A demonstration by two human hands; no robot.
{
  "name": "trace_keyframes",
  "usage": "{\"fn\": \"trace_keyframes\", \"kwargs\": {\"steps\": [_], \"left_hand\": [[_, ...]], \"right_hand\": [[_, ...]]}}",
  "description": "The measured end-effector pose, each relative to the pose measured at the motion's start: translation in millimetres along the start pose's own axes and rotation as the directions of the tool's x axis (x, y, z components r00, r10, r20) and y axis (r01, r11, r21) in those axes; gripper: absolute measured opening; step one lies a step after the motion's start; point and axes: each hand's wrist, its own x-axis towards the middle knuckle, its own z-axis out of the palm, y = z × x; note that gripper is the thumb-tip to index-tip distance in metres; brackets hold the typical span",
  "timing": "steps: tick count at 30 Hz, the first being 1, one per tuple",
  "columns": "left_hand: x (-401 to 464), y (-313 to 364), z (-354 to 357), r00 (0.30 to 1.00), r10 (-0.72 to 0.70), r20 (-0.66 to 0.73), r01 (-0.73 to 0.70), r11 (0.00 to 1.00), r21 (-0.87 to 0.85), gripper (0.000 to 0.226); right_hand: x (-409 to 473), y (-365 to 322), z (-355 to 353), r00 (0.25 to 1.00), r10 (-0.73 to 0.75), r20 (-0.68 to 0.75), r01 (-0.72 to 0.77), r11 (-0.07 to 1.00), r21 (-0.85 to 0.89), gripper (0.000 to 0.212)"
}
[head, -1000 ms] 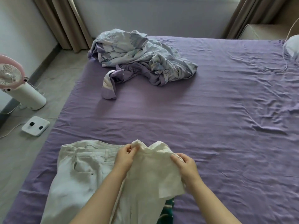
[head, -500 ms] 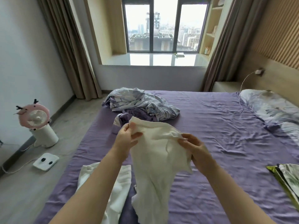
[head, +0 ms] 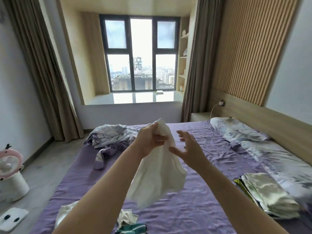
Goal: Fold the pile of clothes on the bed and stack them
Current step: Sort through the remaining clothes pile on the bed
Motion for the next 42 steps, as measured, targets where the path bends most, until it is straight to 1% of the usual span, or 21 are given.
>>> {"fn": "trace_keyframes", "kwargs": {"steps": [2, 4, 6, 8, 10, 12, 13, 15, 17, 19, 22, 25, 28, 32, 33, 34, 35, 36, 37, 39, 42], "left_hand": [[-6.1, 5.2, 17.3, 0.999, 0.034, 0.009, -0.034, 0.999, 0.011, 0.018], [-13.9, 8.3, 33.9, 0.998, 0.059, 0.002, -0.06, 0.998, 0.023, 0.017], [-21.8, 6.4, 48.4, 0.996, 0.084, -0.026, -0.083, 0.996, 0.019, 0.017], [-29.0, -0.8, 60.3, 0.994, 0.092, -0.057, -0.09, 0.995, 0.035, 0.014], [-36.6, -15.5, 70.7, 0.997, 0.055, -0.044, -0.05, 0.993, 0.103, 0.013], [-44.0, -34.6, 81.2, 0.999, 0.013, -0.034, -0.006, 0.982, 0.189, 0.012], [-47.4, -44.3, 87.4, 0.999, 0.016, -0.046, -0.005, 0.974, 0.228, 0.015], [-52.9, -62.7, 98.0, 0.995, 0.063, -0.08, -0.04, 0.963, 0.267, 0.04], [-61.3, -75.7, 109.6, 0.991, 0.129, -0.042, -0.111, 0.952, 0.284, 0.049], [-66.9, -83.0, 122.8, 0.981, 0.186, -0.052, -0.153, 0.911, 0.383, 0.041], [-67.4, -83.1, 141.1, 0.955, 0.286, -0.076, -0.187, 0.781, 0.596, 0.014], [-63.6, -68.2, 155.3, 0.927, 0.371, -0.052, -0.235, 0.685, 0.689, 0.013], [-62.6, -42.6, 164.5, 0.877, 0.473, -0.088, -0.272, 0.638, 0.72, 0.009], [-68.0, -8.5, 163.8, 0.829, 0.543, -0.134, -0.296, 0.63, 0.718, 0.015], [-70.5, 0.1, 159.3, 0.817, 0.557, -0.15, -0.294, 0.625, 0.723, 0.015], [-73.4, 8.3, 154.2, 0.804, 0.57, -0.167, -0.291, 0.622, 0.727, 0.015], [-76.3, 16.1, 148.3, 0.794, 0.581, -0.179, -0.289, 0.62, 0.73, 0.014], [-79.1, 22.5, 142.5, 0.787, 0.59, -0.183, -0.289, 0.613, 0.735, 0.014], [-81.1, 27.5, 137.1, 0.78, 0.598, -0.184, -0.287, 0.605, 0.743, 0.014], [-83.7, 32.0, 127.8, 0.776, 0.598, -0.2, -0.27, 0.602, 0.752, 0.012], [-83.6, 30.2, 121.2, 0.788, 0.58, -0.208, -0.272, 0.63, 0.728, 0.011]], "right_hand": [[-4.0, 3.3, -17.0, 0.987, 0.082, 0.137, -0.087, 0.996, 0.026, 0.04], [-10.5, 5.8, -31.6, 0.981, 0.057, 0.185, -0.058, 0.998, 0.0, 0.014], [-16.1, 6.7, -46.4, 0.984, 0.027, 0.178, -0.045, 0.994, 0.099, 0.018], [-18.0, 4.2, -65.1, 0.989, 0.035, 0.145, -0.075, 0.956, 0.283, 0.019], [-16.5, 3.6, -84.9, 0.992, 0.041, 0.121, -0.086, 0.916, 0.391, 0.018], [-14.4, 7.7, -100.6, 0.984, 0.062, 0.165, -0.135, 0.869, 0.477, 0.015], [-14.7, 11.3, -106.4, 0.974, 0.081, 0.211, -0.181, 0.836, 0.517, 0.015], [-16.2, 20.5, -114.1, 0.95, 0.116, 0.289, -0.269, 0.776, 0.571, 0.014], [-19.5, 30.5, -118.5, 0.935, 0.156, 0.318, -0.325, 0.735, 0.595, 0.016], [-22.4, 40.7, -121.8, 0.929, 0.172, 0.327, -0.348, 0.708, 0.615, 0.018], [-27.1, 51.8, -129.5, 0.928, 0.104, 0.357, -0.33, 0.674, 0.661, 0.014], [-32.9, 63.2, -136.2, 0.957, 0.042, 0.288, -0.242, 0.662, 0.71, 0.014], [-46.2, 81.4, -132.0, 0.977, -0.038, 0.21, -0.1, 0.789, 0.607, 0.015], [-69.8, 121.1, -126.5, 0.908, -0.239, 0.344, 0.152, 0.953, 0.261, 0.01], [-72.1, 132.5, -129.1, 0.887, -0.264, 0.379, 0.244, 0.964, 0.102, 0.012], [-73.4, 143.4, -133.4, 0.869, -0.274, 0.413, 0.338, 0.937, -0.088, 0.017], [-73.0, 151.9, -137.9, 0.852, -0.275, 0.446, 0.409, 0.881, -0.237, 0.022], [-72.0, 157.9, -141.6, 0.84, -0.271, 0.47, 0.447, 0.837, -0.316, 0.025], [-69.9, 160.1, -145.1, 0.84, -0.267, 0.473, 0.452, 0.827, -0.335, 0.026], [-63.3, 157.0, -148.9, 0.867, -0.241, 0.437, 0.396, 0.865, -0.308, 0.028], [-48.8, 143.3, -148.8, 0.92, -0.158, 0.359, 0.265, 0.925, -0.271, 0.05]]}}
